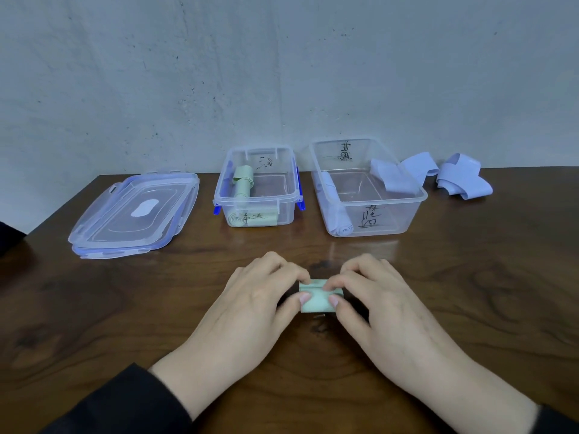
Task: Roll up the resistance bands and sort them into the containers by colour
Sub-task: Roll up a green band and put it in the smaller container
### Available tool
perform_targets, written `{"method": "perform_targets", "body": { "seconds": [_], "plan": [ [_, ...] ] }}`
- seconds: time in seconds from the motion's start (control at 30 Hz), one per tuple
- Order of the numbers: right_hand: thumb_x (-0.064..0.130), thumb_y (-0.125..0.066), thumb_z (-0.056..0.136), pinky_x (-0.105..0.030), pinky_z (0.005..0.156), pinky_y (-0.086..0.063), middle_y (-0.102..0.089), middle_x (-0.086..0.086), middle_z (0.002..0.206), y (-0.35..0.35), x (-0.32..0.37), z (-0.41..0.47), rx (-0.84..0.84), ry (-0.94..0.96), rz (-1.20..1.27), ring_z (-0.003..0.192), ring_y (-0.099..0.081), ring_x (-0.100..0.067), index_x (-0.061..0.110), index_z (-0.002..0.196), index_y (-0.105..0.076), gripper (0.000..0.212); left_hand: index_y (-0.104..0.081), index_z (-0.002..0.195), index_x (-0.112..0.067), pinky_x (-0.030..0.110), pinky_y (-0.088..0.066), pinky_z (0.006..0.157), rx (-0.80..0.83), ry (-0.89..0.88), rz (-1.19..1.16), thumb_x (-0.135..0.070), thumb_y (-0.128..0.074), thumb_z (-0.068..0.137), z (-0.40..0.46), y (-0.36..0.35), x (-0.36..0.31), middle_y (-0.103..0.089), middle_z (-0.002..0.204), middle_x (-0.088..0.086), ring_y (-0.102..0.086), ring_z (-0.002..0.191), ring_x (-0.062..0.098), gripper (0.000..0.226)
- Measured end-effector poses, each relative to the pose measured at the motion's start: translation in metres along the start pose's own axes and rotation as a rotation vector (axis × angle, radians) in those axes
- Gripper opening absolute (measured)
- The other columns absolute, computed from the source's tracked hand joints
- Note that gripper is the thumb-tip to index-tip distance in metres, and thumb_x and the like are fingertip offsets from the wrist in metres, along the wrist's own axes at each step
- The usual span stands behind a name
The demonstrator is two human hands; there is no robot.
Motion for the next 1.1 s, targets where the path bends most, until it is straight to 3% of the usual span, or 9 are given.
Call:
{"method": "perform_targets", "body": {
  "seconds": [0.2, 0.47, 0.57, 0.67, 0.77, 0.93, 1.0, 1.1],
  "plan": [
    [0.045, -0.046, 0.093, -0.035, 0.084, -0.048, -0.048, 0.02, 0.099, -0.003, -0.008, 0.013, -0.04, -0.009, 0.022, 0.092, -0.049, -0.007, 0.029, 0.107, -0.07, 0.031, -0.051, 0.117, -0.045, 0.024, -0.036, 0.092, 0.031, -0.008, 0.077, -0.067, -0.041, 0.088, 0.005, -0.006, 0.003, -0.043, 0.106, -0.025, -0.046, 0.099, -0.001, 0.038],
    [0.044, -0.057, 0.09, -0.033, 0.096, -0.041, -0.049, 0.023, 0.112, -0.007, -0.008, 0.02, 0.108, 0.057, 0.006, 0.106, -0.048, -0.002, 0.035, 0.128, -0.058, 0.039, -0.053, 0.112, -0.042, 0.028, -0.036, 0.089, 0.041, -0.031, 0.166, -0.061, -0.049, 0.088, 0.024, -0.011, 0.006, -0.046, 0.102, -0.023, -0.041, 0.096, 0.0, 0.031],
    [0.05, -0.061, 0.088, -0.031, 0.095, -0.04, -0.051, 0.024, 0.11, -0.005, -0.011, 0.022, 0.081, 0.038, 0.04, 0.106, -0.048, 0.0, 0.04, 0.125, -0.057, 0.039, -0.058, 0.115, -0.036, 0.025, -0.039, 0.088, 0.016, -0.026, -0.01, -0.046, -0.061, 0.088, 0.028, -0.009, 0.002, -0.053, 0.101, -0.022, -0.049, 0.098, 0.002, 0.029],
    [0.045, -0.067, 0.087, -0.02, 0.091, -0.044, -0.058, 0.027, 0.107, 0.002, -0.015, 0.022, 0.046, -0.038, 0.224, 0.106, -0.052, 0.005, 0.043, 0.118, -0.055, 0.033, -0.056, 0.126, -0.034, 0.016, -0.04, 0.093, -0.103, 0.026, -0.206, -0.035, -0.069, 0.086, 0.027, 0.001, -0.003, -0.057, 0.104, -0.022, -0.052, 0.107, 0.001, 0.042],
    [0.04, -0.073, 0.085, -0.009, 0.089, -0.044, -0.065, 0.029, 0.108, 0.003, -0.022, 0.021, 0.081, -0.136, 0.391, 0.108, -0.055, 0.014, 0.043, 0.109, -0.056, 0.03, -0.055, 0.132, -0.031, 0.016, -0.039, 0.094, -0.146, -0.062, -0.153, -0.04, -0.062, 0.091, 0.024, 0.004, -0.012, -0.057, 0.106, -0.02, -0.052, 0.105, 0.003, 0.043],
    [0.042, -0.074, 0.082, -0.014, 0.093, -0.046, -0.067, 0.027, 0.11, -0.001, -0.029, 0.019, 0.149, -0.183, 0.383, 0.111, -0.054, 0.015, 0.043, 0.11, -0.056, 0.033, -0.049, 0.141, -0.033, 0.028, -0.043, 0.088, -0.023, -0.15, 0.042, -0.042, -0.046, 0.098, 0.024, -0.007, -0.01, -0.053, 0.111, -0.02, -0.048, 0.101, 0.003, 0.044],
    [0.041, -0.074, 0.083, -0.018, 0.095, -0.047, -0.068, 0.025, 0.109, -0.001, -0.028, 0.019, 0.145, -0.203, 0.414, 0.11, -0.056, 0.013, 0.041, 0.109, -0.058, 0.031, -0.047, 0.142, -0.036, 0.023, -0.041, 0.093, -0.003, -0.113, -0.052, -0.039, -0.048, 0.099, 0.022, -0.008, -0.01, -0.053, 0.113, -0.023, -0.05, 0.108, 0.003, 0.043],
    [0.027, -0.075, 0.084, -0.023, 0.094, -0.049, -0.073, 0.019, 0.102, 0.0, -0.024, 0.019, 0.15, -0.247, 0.611, 0.101, -0.065, 0.004, 0.037, 0.113, -0.058, 0.034, -0.056, 0.133, -0.04, 0.016, -0.041, 0.094, -0.028, 0.112, -0.383, -0.036, -0.056, 0.096, 0.022, -0.007, -0.002, -0.059, 0.109, -0.024, -0.055, 0.111, 0.002, 0.038]
  ]
}}
Point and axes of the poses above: each hand's wrist, its own z-axis towards the middle knuckle, its own y-axis out of the back of the hand, x = y × z, the point moved 5 cm from there along z, towards the middle knuckle
